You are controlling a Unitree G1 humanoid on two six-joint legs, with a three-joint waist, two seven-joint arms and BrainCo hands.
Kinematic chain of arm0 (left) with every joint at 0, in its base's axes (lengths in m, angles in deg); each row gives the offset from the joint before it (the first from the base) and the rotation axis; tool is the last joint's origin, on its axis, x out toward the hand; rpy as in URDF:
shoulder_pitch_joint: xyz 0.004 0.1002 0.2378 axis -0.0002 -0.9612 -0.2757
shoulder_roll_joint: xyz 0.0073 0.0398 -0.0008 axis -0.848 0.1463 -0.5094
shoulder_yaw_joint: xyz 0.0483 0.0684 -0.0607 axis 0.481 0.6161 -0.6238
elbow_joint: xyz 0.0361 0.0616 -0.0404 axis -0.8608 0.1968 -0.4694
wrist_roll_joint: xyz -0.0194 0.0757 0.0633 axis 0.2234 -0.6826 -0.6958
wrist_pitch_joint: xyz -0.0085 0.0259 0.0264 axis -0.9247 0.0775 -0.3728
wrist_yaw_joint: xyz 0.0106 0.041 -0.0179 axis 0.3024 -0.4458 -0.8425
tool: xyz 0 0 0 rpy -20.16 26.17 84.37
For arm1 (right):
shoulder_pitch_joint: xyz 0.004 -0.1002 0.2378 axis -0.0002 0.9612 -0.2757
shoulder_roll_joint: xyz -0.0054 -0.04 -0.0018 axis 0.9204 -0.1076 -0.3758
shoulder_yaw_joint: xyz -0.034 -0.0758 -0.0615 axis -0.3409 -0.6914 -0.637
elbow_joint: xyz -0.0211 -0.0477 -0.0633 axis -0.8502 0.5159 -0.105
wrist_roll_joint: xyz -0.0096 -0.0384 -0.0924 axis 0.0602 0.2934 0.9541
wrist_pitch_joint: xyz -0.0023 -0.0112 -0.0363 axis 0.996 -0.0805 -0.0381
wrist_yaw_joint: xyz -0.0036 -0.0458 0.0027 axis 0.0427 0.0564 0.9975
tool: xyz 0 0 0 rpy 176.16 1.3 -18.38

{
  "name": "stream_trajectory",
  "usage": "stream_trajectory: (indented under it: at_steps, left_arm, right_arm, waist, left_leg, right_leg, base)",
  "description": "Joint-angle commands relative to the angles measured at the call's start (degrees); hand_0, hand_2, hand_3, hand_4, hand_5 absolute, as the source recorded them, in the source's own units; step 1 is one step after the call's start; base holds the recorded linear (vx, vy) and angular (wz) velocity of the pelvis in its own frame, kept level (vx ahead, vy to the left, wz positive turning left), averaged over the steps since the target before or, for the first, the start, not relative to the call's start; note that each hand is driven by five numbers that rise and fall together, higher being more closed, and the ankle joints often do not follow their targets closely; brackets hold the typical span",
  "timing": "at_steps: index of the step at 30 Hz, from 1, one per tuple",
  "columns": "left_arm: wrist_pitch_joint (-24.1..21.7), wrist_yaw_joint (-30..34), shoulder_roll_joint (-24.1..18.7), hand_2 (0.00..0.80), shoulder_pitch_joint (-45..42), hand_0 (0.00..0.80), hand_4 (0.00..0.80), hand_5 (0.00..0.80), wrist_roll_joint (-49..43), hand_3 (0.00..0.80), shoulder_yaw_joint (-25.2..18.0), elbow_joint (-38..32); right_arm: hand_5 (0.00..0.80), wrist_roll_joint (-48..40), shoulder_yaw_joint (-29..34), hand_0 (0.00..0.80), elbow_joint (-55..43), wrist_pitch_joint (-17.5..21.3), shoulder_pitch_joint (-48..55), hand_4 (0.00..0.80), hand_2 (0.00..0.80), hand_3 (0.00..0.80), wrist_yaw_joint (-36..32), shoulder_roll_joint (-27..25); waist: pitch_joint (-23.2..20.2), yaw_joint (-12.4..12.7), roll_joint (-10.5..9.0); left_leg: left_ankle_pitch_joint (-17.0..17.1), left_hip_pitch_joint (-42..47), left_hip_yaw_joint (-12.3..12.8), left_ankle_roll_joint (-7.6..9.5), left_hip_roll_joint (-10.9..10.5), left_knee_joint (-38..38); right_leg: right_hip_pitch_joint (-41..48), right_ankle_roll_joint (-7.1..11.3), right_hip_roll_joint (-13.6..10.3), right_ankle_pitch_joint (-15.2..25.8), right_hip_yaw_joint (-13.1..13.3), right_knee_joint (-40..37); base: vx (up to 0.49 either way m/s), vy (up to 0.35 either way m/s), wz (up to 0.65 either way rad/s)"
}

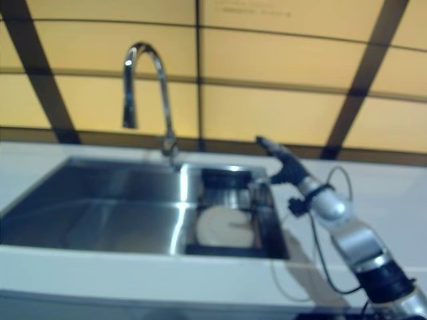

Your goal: Take plates into dishwasher

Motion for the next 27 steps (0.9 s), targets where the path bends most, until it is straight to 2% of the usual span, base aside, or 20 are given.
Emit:
stream_trajectory:
  at_steps: [1,12,21,27]
  left_arm:
    - [-1.4,-0.5,-1.4,0.0,1.8,0.0,0.0,0.0,-0.3,0.0,1.4,0.4]
    - [-1.1,-0.4,-1.6,0.0,2.8,0.0,0.0,0.0,-0.2,0.0,2.8,-0.2]
    - [-0.1,0.1,-1.4,0.0,3.2,0.0,0.0,0.0,-0.7,0.0,3.6,-1.3]
    - [0.3,0.0,-1.7,0.0,3.3,0.0,0.0,0.0,-1.0,0.0,3.2,-0.8]
  right_arm:
    - [0.0,3.3,-3.6,0.0,3.5,1.7,-6.6,0.0,0.0,0.0,-0.9,-2.1]
    - [0.0,10.3,-10.5,0.0,10.0,2.2,-12.6,0.0,0.0,0.0,-6.0,-4.6]
    - [0.0,12.7,-14.7,0.0,14.6,2.1,-15.4,0.0,0.0,0.0,-12.5,-3.4]
    - [0.0,13.1,-16.5,0.0,14.2,1.6,-15.9,0.0,0.0,0.0,-15.3,-2.1]
  waist:
    - [-2.6,1.2,-1.69]
    - [-2.8,2.6,-2.51]
    - [-2.8,3.7,-3.28]
    - [-2.9,3.9,-3.88]
  left_leg:
    - [0.2,-0.8,0.7,1.25,-1.8,-1.2]
    - [1.3,-1.3,0.8,1.09,-2.2,-1.8]
    - [1.3,-1.1,0.6,1.27,-2.4,-2.2]
    - [1.1,-0.9,0.9,1.33,-2.3,-2.2]
  right_leg:
    - [2.6,3.34,-0.8,-4.3,2.2,2.0]
    - [3.5,3.68,-0.4,-3.5,1.6,0.2]
    - [4.3,3.81,-0.4,-3.6,0.6,-0.1]
    - [4.5,3.82,-0.3,-3.7,0.5,-0.1]
  base:
    - [-0.008,0.021,0.03]
    - [-0.004,0.023,0.01]
    - [0.0,0.001,0.01]
    - [-0.002,0.001,0.02]
